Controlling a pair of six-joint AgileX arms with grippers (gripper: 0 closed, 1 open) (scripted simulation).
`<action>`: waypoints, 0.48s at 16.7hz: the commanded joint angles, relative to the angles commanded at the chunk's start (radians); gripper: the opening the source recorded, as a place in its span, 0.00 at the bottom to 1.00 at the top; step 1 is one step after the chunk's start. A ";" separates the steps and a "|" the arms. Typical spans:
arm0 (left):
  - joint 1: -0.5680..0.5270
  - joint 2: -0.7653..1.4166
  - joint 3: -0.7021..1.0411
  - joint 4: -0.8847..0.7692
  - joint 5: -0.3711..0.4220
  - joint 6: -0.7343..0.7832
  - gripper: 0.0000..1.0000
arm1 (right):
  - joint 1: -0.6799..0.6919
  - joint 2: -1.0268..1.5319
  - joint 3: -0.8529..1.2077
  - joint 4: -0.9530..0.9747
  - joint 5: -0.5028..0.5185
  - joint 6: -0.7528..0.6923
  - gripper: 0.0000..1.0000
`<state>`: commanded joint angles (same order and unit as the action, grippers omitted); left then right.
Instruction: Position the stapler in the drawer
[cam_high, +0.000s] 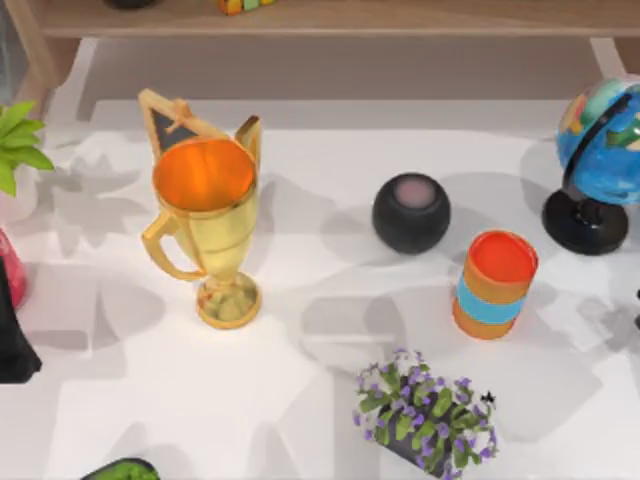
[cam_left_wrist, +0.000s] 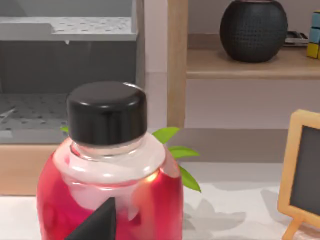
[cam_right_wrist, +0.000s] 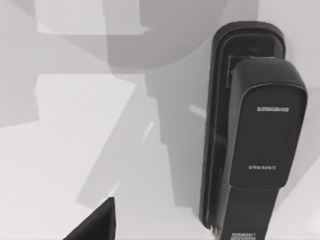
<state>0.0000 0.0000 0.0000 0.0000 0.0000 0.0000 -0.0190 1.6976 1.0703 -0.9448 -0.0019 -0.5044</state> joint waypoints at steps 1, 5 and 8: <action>0.000 0.000 0.000 0.000 0.000 0.000 1.00 | 0.004 -0.003 -0.003 0.002 0.000 0.001 1.00; 0.000 0.000 0.000 0.000 0.000 0.000 1.00 | 0.002 0.034 -0.045 0.072 0.000 0.003 1.00; 0.000 0.000 0.000 0.000 0.000 0.000 1.00 | 0.002 0.071 -0.088 0.174 0.000 0.003 1.00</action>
<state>0.0000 0.0000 0.0000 0.0000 0.0000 0.0000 -0.0171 1.7688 0.9827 -0.7711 -0.0017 -0.5011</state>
